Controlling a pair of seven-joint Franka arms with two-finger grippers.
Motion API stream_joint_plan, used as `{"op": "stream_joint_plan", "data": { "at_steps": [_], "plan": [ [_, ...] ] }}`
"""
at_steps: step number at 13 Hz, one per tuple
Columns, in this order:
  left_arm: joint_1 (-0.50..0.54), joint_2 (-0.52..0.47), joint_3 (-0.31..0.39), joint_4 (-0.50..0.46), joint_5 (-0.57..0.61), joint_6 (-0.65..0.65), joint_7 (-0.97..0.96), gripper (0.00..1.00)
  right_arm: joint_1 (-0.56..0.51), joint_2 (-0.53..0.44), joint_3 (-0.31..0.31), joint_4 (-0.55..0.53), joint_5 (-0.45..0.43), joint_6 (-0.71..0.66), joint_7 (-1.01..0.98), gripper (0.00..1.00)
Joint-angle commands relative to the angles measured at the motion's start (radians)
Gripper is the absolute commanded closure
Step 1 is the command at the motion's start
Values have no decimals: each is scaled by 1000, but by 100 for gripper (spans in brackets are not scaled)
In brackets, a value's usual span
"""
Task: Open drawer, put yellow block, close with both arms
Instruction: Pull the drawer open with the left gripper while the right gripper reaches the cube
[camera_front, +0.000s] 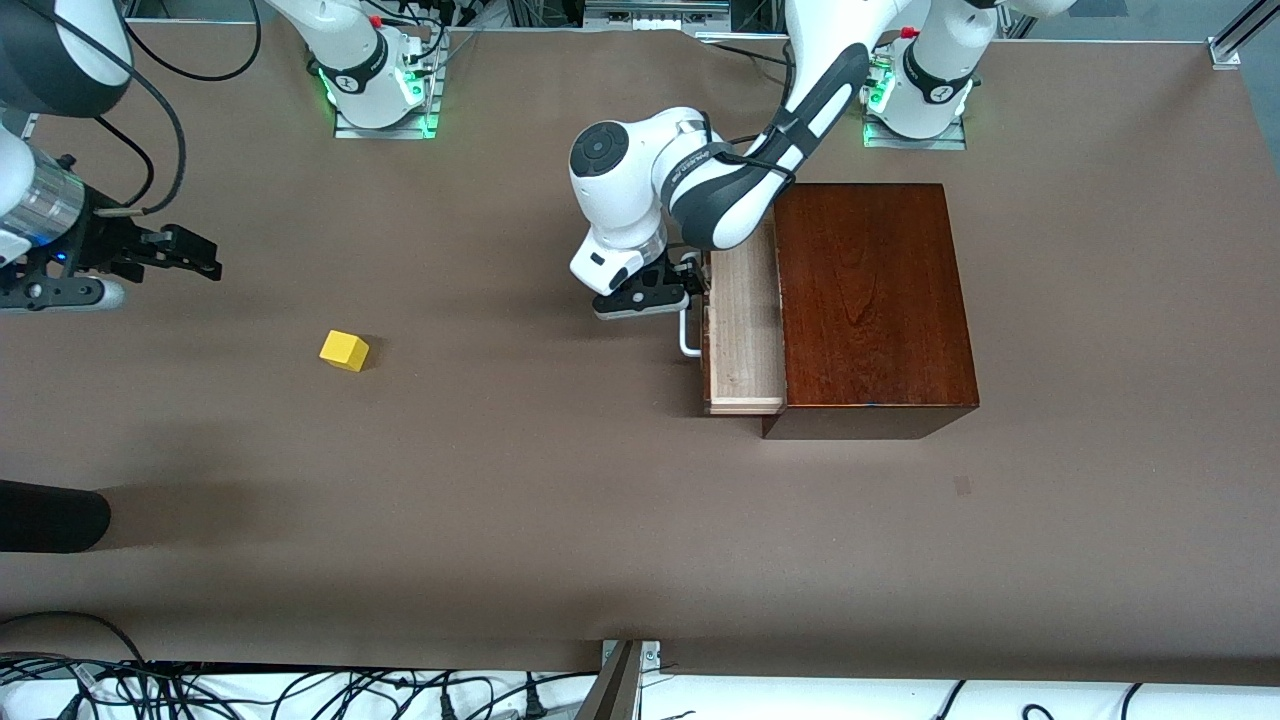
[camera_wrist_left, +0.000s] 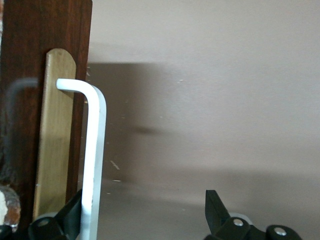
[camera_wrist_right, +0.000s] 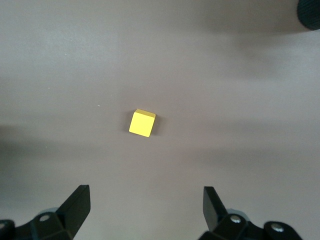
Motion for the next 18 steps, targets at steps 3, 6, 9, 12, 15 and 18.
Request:
{"op": "stream_joint_plan", "data": {
  "at_steps": [3,6,9,12,15,18],
  "plan": [
    [-67,54,4,102,-63,19,-25,0,-6,-3,15,-148,-9,157,0,0],
    [-62,27,4,90,-51,4,-14,0,13,40,15,-247,-5,320,1,0],
    [-50,-21,4,86,-47,-131,33,0,31,141,20,-263,-5,435,34,0],
    [-36,-67,4,82,-50,-249,109,0,31,175,20,-323,-5,538,34,0],
    [0,-144,-12,84,-65,-346,109,0,30,195,18,-392,0,635,35,0],
    [43,-219,-19,81,-125,-409,124,0,31,254,18,-395,1,707,104,0]
  ]
}}
